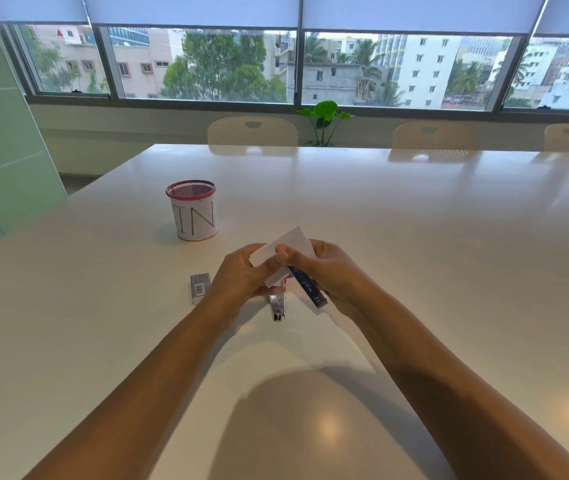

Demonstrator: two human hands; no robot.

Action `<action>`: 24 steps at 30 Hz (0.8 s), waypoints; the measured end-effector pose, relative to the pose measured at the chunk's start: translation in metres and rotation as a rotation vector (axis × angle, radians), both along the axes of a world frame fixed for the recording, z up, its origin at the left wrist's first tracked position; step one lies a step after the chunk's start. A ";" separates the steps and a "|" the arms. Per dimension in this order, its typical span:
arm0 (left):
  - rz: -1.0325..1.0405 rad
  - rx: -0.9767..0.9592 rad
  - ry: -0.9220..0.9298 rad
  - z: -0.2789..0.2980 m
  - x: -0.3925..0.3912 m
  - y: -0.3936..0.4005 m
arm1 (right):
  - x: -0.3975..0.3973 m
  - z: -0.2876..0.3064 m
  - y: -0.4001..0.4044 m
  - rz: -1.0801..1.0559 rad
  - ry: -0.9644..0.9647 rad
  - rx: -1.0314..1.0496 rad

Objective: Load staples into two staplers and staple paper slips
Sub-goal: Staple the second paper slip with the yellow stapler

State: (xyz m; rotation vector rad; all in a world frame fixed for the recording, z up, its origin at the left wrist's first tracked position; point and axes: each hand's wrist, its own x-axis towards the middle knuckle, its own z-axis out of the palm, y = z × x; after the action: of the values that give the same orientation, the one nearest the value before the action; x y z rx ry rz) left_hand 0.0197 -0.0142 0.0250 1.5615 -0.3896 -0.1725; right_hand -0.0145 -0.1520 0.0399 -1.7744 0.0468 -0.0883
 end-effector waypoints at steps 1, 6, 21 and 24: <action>-0.016 -0.001 0.000 -0.001 0.000 0.000 | 0.000 0.000 0.000 -0.001 0.006 0.004; -0.090 -0.032 0.021 -0.001 -0.004 0.000 | 0.000 0.000 -0.002 -0.010 0.017 0.006; -0.083 0.017 -0.047 -0.005 0.001 -0.001 | 0.001 0.000 -0.002 -0.030 0.044 -0.001; -0.082 0.009 -0.045 -0.005 0.002 0.000 | 0.002 0.000 -0.002 -0.027 0.040 -0.013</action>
State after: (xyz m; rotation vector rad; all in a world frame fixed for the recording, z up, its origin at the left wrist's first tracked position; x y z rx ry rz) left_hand 0.0217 -0.0146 0.0198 1.5612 -0.4893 -0.2029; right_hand -0.0128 -0.1541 0.0396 -1.7889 0.0994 -0.0724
